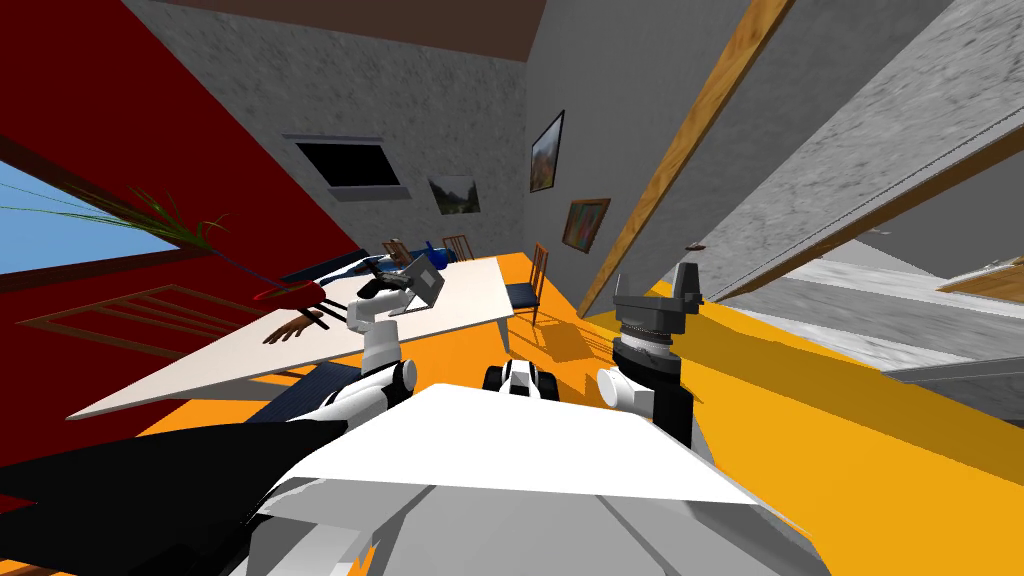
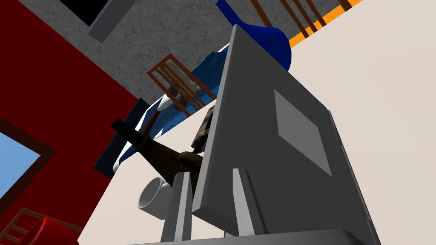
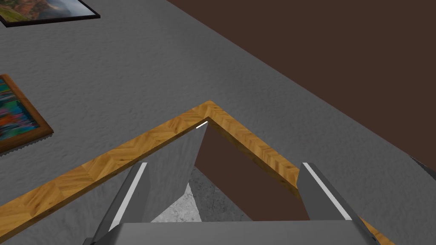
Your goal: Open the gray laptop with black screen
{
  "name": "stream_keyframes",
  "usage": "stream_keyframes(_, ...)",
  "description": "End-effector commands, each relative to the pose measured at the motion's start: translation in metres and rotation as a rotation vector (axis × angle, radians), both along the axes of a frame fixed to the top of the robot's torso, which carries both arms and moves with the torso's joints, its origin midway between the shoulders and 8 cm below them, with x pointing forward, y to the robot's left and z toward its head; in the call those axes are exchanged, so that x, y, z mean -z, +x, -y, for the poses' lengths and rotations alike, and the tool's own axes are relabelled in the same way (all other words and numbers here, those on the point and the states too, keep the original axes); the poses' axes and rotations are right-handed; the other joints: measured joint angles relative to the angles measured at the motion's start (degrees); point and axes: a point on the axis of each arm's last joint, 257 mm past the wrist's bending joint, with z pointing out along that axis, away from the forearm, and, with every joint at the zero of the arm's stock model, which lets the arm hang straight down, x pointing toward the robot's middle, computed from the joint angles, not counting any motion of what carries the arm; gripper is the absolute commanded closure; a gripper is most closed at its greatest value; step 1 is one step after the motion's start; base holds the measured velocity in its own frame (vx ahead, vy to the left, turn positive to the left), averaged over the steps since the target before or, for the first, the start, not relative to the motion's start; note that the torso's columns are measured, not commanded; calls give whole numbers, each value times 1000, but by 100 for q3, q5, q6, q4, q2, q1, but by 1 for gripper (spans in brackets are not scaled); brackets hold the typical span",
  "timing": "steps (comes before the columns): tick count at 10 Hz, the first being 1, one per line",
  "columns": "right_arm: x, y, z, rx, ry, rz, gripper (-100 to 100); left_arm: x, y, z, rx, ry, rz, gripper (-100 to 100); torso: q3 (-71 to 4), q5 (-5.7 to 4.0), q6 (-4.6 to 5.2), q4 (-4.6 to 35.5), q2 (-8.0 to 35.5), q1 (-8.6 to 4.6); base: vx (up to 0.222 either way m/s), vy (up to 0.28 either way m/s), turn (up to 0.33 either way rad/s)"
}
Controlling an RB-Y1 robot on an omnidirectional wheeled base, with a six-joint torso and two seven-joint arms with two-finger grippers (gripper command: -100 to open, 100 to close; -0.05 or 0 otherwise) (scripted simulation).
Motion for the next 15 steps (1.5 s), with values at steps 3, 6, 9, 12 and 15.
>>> stream_keyframes(3,0,0,0,0,0,0,0,10,0,5,-1,-160,50,100,0,-24,18,7,2,-50,-32,66,0)
stream_keyframes(6,0,0,0,0,0,0,0,27,-1,12,-1,-280,85,100,4,-10,21,2,6,-29,-32,133,-1)
stream_keyframes(9,0,0,0,0,0,0,0,43,-1,20,-2,-400,119,100,-11,-15,38,-6,-16,-48,-19,103,15)
stream_keyframes(12,0,0,0,0,0,0,0,43,-4,21,-5,-440,146,100,-14,-17,57,-6,-20,-50,-25,99,5)
stream_keyframes(15,0,0,0,0,0,0,0,78,0,41,0,-607,196,100,-9,-30,47,9,-11,-45,-23,119,3)
